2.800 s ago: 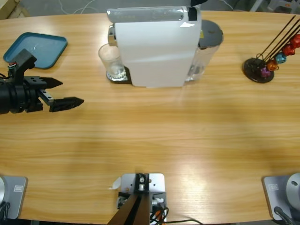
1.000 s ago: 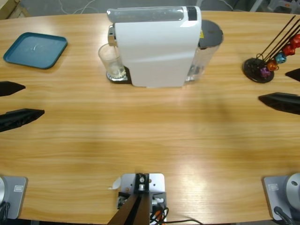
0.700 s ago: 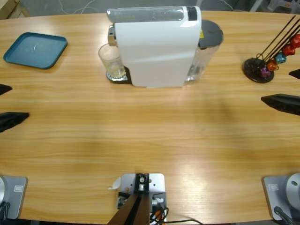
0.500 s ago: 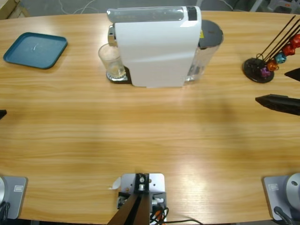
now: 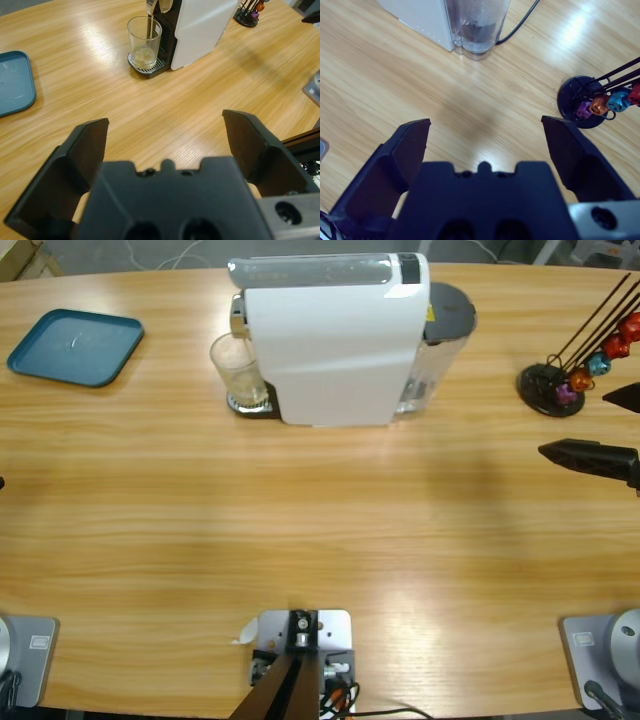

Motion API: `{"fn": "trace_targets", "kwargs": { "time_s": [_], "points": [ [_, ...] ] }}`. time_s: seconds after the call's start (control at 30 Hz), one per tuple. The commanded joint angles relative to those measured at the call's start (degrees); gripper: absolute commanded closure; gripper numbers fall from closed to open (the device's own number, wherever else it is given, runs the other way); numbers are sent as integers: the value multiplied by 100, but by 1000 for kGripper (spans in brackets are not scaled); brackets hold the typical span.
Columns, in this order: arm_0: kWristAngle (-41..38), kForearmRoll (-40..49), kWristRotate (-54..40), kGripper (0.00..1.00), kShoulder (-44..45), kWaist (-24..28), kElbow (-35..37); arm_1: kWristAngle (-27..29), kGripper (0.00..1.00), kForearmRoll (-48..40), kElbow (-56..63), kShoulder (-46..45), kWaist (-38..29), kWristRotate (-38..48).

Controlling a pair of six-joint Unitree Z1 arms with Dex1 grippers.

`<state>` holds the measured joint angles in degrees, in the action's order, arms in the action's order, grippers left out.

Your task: Pour coffee

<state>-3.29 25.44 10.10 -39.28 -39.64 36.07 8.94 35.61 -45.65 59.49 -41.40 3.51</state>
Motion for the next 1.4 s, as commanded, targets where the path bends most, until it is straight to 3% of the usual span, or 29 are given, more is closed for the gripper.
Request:
{"fn": "trace_targets", "kwargs": {
  "time_s": [0.03,0.63,1.4],
  "points": [
    [-22,-4,80,0,70,44,-189,91,0,8,-5,31,-114,-69],
    [-588,-83,-198,0,-7,44,-224,47,0,-1,-5,28,-141,-87],
    [-590,-83,-207,0,-62,44,-206,5,0,-19,-22,96,-158,-78]
  ]
}}
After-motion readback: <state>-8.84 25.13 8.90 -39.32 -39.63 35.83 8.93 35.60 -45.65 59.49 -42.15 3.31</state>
